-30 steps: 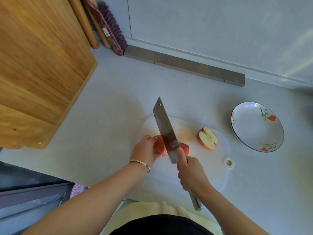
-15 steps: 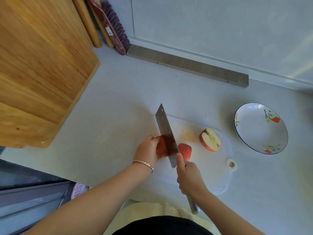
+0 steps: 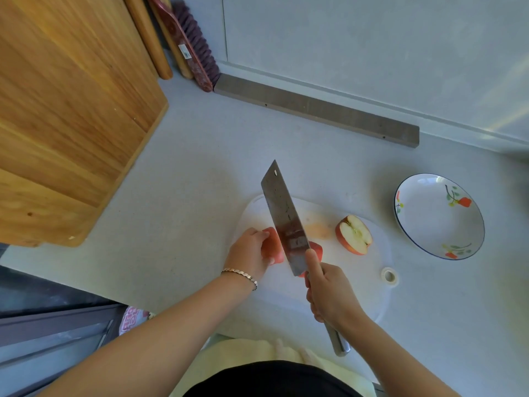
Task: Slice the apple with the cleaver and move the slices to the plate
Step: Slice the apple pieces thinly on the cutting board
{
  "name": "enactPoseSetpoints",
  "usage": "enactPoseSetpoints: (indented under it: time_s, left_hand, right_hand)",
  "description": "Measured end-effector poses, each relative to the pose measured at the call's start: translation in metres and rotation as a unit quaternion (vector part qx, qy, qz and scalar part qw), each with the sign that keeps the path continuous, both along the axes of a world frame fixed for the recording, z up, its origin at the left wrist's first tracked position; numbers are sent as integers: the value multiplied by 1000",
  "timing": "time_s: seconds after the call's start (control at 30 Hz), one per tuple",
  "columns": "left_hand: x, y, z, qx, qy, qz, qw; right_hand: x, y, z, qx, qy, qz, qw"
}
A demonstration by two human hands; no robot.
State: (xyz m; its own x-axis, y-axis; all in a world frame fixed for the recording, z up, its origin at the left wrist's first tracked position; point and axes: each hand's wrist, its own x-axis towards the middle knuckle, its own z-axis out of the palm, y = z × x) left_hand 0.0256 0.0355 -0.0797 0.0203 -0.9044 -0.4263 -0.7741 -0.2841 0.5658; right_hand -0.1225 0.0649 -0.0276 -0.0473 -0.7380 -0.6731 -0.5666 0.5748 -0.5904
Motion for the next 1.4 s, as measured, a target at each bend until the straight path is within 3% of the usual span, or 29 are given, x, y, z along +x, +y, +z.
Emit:
enactPoseSetpoints:
  time_s: [0.63,0.93,1.13,1.4]
  left_hand:
    - [-2,-1,6,-19,8,-3,1000]
    - [0,2,4,-12,9,13,1000]
    - [-1,0,1,7,-36,-10,999]
    - [-1,1,1,-1,-35,-13,999]
  right_hand:
    - [6,11,-20,-61,73,82,992]
    - [0,-3,-10,29,-34,-37,998]
    - [-2,2,-4,-3,14,26,1000]
    - [2,1,-6,-19,31,54,998]
